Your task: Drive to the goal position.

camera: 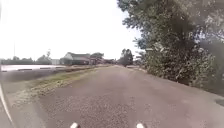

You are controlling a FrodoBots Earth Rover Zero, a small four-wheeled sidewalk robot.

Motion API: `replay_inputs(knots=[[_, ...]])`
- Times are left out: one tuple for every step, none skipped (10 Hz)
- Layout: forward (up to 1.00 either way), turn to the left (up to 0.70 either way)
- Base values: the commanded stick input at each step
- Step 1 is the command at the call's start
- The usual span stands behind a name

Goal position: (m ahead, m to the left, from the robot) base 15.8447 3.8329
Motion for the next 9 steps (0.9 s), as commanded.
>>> replay_inputs(knots=[[0.7, 0.0], [0.7, 0.0], [0.7, 0.0], [0.7, 0.0], [0.7, 0.0], [0.7, 0.0], [0.7, 0.0], [0.7, 0.0], [0.7, 0.0]])
